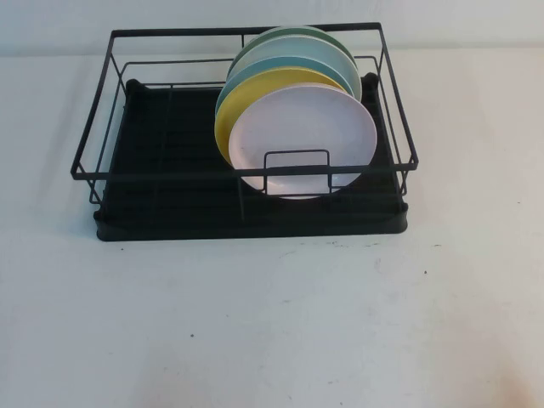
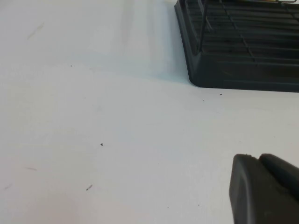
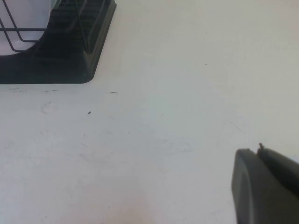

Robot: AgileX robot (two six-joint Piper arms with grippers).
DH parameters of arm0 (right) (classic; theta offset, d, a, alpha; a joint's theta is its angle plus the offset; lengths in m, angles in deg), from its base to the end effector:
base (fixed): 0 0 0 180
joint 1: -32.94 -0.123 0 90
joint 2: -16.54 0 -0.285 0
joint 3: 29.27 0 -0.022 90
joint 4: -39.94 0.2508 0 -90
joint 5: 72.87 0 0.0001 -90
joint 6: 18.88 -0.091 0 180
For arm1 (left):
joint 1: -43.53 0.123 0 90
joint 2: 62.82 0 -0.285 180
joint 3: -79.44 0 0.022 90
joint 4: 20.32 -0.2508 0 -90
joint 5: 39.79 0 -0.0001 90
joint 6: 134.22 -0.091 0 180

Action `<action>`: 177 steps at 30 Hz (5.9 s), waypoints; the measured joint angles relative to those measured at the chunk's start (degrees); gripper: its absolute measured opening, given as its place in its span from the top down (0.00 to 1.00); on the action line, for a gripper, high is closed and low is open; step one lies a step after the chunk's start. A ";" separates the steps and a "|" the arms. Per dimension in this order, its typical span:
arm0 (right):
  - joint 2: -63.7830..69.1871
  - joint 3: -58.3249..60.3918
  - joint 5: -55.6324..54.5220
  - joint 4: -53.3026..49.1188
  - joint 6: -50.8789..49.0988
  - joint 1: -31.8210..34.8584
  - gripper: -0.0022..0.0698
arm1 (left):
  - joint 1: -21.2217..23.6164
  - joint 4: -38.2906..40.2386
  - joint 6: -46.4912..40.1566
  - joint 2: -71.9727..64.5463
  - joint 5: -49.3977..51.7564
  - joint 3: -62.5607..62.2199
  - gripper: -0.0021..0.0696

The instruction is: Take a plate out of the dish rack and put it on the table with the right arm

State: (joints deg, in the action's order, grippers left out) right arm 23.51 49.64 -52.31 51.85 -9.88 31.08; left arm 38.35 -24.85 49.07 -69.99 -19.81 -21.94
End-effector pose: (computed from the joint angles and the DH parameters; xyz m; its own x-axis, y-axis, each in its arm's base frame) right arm 0.0526 0.0083 0.1724 -0.2797 0.0287 -0.9597 -0.0915 0.9942 0.0564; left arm 0.0533 -0.0024 0.1742 -0.2686 0.0413 -0.9624 0.0689 0.9973 0.0236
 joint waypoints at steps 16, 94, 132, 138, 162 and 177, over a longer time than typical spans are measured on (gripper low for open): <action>0.00 0.00 0.00 0.03 0.00 0.00 1.00 | 0.00 0.00 0.00 0.00 0.00 0.00 0.98; 88.07 -65.82 6.03 52.37 61.29 -13.27 0.99 | 0.00 0.00 0.00 0.00 0.00 0.00 0.98; 106.01 -82.52 8.59 56.41 81.67 -13.71 0.50 | 0.00 0.00 0.00 0.00 0.00 0.00 0.98; 108.15 -82.63 8.59 57.07 83.09 -14.33 0.50 | 0.00 0.00 0.00 0.00 0.00 0.00 0.98; 109.77 -82.74 6.06 59.07 87.45 -14.33 0.92 | 0.00 0.00 0.00 0.00 0.00 0.00 0.98; 93.73 -82.74 6.12 59.07 83.45 -14.22 0.95 | 0.00 0.00 0.00 0.00 0.00 0.00 0.98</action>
State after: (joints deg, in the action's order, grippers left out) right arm 117.24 -33.09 -46.19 110.92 73.57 16.86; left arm 38.35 -24.85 49.07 -69.99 -19.81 -21.94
